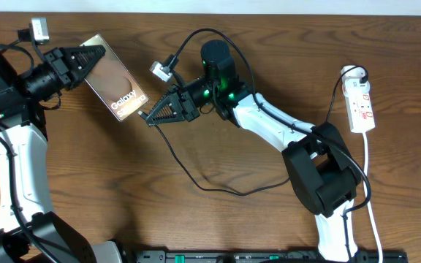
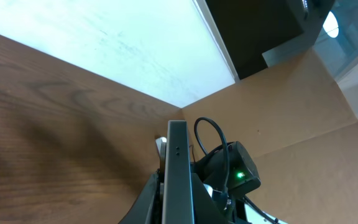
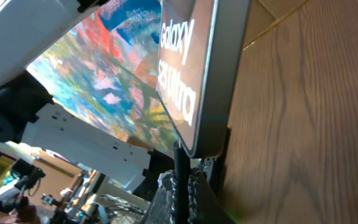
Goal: Plug charger to phone and switch on socket
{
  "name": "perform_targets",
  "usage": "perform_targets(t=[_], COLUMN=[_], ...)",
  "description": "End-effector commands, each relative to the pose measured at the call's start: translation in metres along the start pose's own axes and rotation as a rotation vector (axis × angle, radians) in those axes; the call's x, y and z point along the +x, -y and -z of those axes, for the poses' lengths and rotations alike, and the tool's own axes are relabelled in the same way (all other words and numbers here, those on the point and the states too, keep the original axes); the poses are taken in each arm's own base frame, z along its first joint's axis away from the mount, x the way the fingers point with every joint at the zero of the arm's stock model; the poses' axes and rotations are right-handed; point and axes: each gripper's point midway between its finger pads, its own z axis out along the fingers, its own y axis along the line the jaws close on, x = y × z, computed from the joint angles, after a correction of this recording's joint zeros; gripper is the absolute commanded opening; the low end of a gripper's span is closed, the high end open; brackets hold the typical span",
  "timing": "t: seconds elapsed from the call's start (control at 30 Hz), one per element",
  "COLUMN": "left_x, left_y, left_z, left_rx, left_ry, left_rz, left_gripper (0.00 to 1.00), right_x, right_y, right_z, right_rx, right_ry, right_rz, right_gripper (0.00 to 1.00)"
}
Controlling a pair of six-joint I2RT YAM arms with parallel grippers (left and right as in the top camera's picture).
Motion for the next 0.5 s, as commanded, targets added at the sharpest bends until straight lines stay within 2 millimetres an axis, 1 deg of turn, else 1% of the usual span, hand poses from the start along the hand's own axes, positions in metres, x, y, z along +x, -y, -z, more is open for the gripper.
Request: perform_targets(t=[0.0, 0.1, 0.3, 0.47], left_x=[0.0002, 0.0009, 0.0064, 0.0062], left_y=[0.0062, 0.0067, 0.0106, 0.0103], left_z=[0.0006, -0.0003, -0.0086, -0.0086], left_rx=[0.012, 0.014, 0.027, 0.027], left_ry=[-0.006, -0.009, -0.031, -0.030], left_rz=[-0.007, -0.007, -0.025, -0.033], left_gripper=[0.08, 0.07, 0.08, 0.07], right_x=[-0.0026, -0.0034, -0.0031, -0.0032], right_y=[-0.0120, -0.0111, -0.0113, -0.0113], right_z=[-0.0089, -0.0089, -0.0089, -0.0089], right_rx=[-0.016, -0.011, -0.012, -0.012], right_ry=[-0.016, -0.011, -0.012, -0.012], right_rz=[-0.007, -0.016, -0.019, -0.019], right_gripper=[0.01, 0.01, 0.01, 0.01])
